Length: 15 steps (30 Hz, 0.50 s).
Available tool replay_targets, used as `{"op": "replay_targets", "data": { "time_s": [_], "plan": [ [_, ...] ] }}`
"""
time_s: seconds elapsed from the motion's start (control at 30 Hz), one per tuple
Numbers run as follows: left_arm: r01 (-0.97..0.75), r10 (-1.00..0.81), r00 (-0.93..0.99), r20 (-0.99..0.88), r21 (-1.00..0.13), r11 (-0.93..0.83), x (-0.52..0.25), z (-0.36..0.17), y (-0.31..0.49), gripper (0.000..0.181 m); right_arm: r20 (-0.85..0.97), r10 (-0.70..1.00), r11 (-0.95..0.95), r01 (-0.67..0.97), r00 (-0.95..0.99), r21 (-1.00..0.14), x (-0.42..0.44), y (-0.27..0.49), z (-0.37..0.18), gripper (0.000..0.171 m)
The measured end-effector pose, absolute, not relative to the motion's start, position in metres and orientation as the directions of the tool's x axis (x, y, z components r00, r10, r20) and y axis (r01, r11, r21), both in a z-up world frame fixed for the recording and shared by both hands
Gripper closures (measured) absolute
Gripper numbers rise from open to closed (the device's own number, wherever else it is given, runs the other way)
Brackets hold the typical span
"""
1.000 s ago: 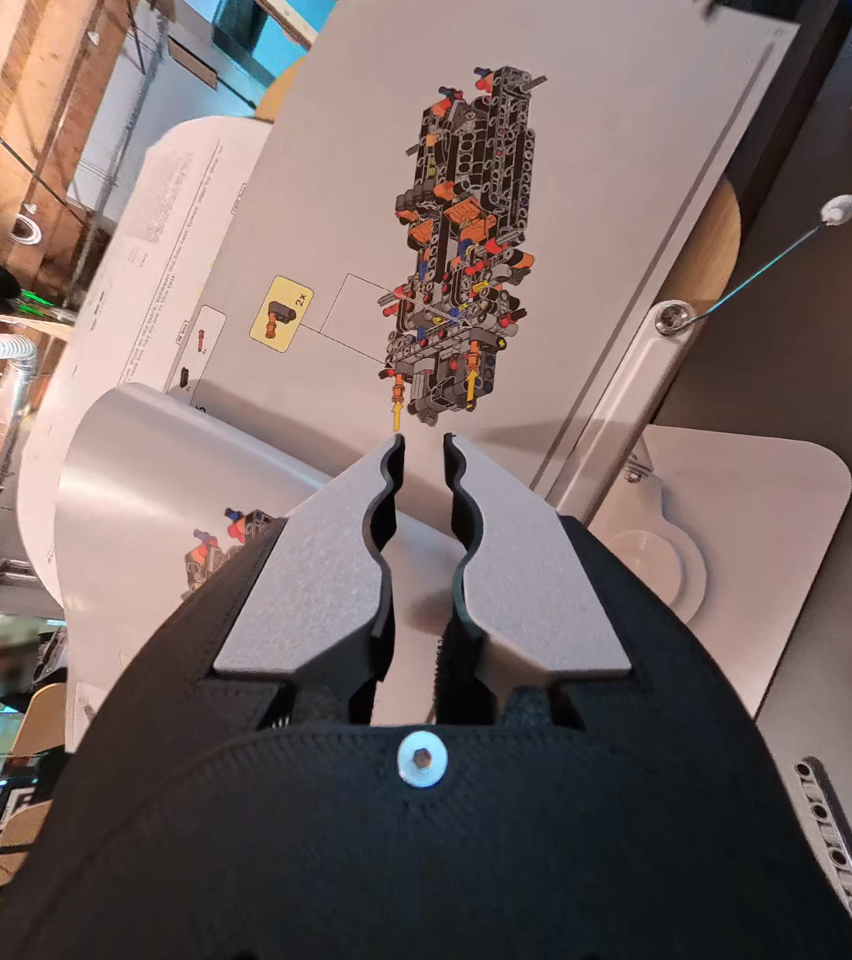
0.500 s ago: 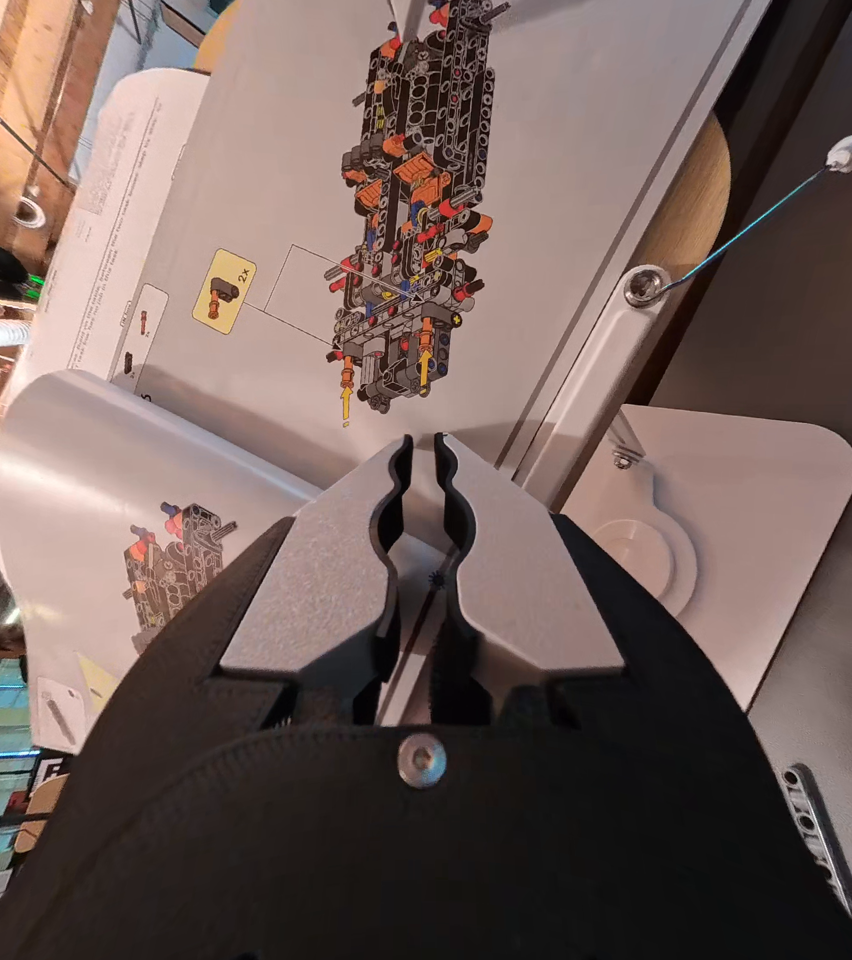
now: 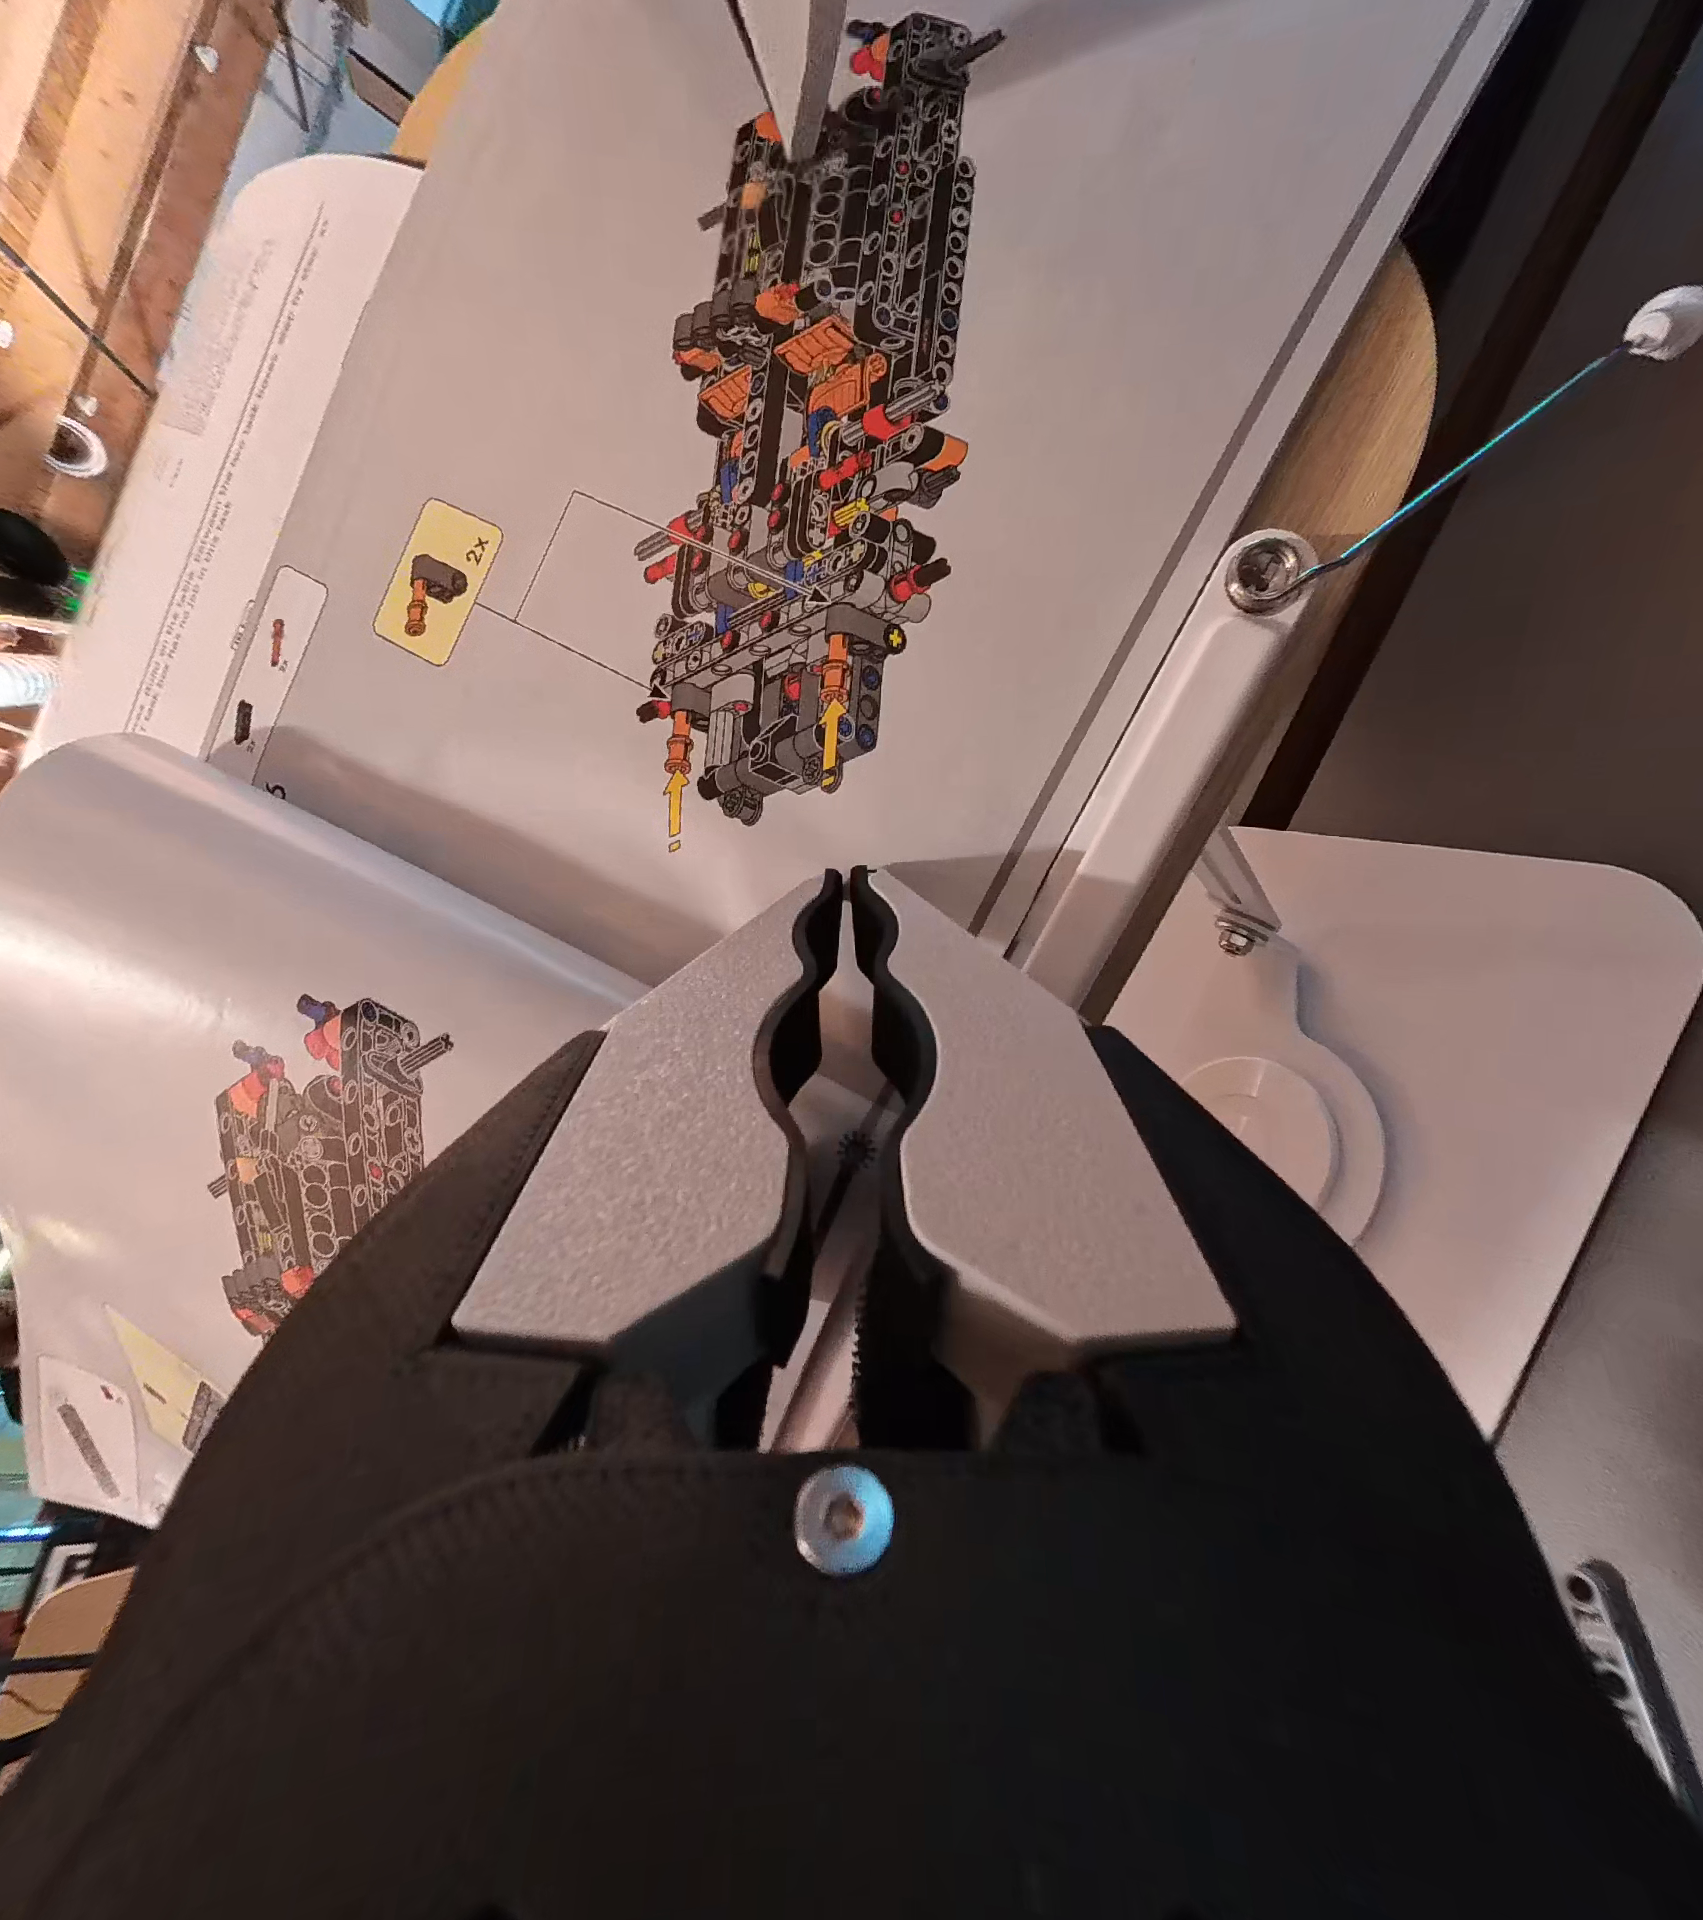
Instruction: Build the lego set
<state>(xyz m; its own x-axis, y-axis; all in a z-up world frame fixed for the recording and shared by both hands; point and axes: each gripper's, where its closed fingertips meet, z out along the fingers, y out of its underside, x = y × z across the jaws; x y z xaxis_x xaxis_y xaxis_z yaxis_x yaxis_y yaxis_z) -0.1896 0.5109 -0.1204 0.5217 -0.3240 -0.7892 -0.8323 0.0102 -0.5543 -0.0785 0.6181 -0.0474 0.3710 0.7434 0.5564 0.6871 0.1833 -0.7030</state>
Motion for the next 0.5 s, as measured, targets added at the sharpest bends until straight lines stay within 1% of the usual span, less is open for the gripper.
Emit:
{"op": "replay_targets", "data": {
  "time_s": [0.13,0.17,0.2,0.3,0.37,0.43,0.5],
  "plan": [
    [-0.836,-0.318,0.518,-0.794,-0.548,0.009,-0.1899,-0.1207,0.5118,0.181,0.549,0.753,0.179,0.689,0.363,-0.702,-0.0798,0.6174,-0.0494,0.103],
    [-0.837,-0.318,0.516,-0.795,-0.546,0.008,-0.1901,-0.1205,0.5121,0.181,0.551,0.753,0.184,0.690,0.359,-0.700,-0.0802,0.6168,-0.0498,0.106],
    [-0.838,-0.318,0.515,-0.796,-0.545,0.007,-0.1902,-0.1204,0.5126,0.181,0.557,0.751,0.192,0.690,0.354,-0.698,-0.0805,0.6159,-0.0498,0.114],
    [-0.841,-0.319,0.512,-0.798,-0.542,0.006,-0.1903,-0.1204,0.5132,0.181,0.570,0.747,0.208,0.695,0.342,-0.689,-0.0828,0.6125,-0.0523,0.125],
    [-0.843,-0.317,0.508,-0.801,-0.538,0.007,-0.1902,-0.1204,0.5133,0.181,0.573,0.747,0.212,0.696,0.337,-0.686,-0.0836,0.6111,-0.0539,0.130],
    [-0.844,-0.319,0.506,-0.801,-0.536,0.006,-0.1901,-0.1207,0.5133,0.181,0.570,0.751,0.210,0.699,0.333,-0.684,-0.0832,0.6102,-0.0540,0.131],
    [-0.844,-0.324,0.507,-0.799,-0.537,0.006,-0.1897,-0.1210,0.5126,0.181,0.566,0.756,0.207,0.701,0.328,-0.683,-0.0825,0.6097,-0.0528,0.144]
  ]
}}
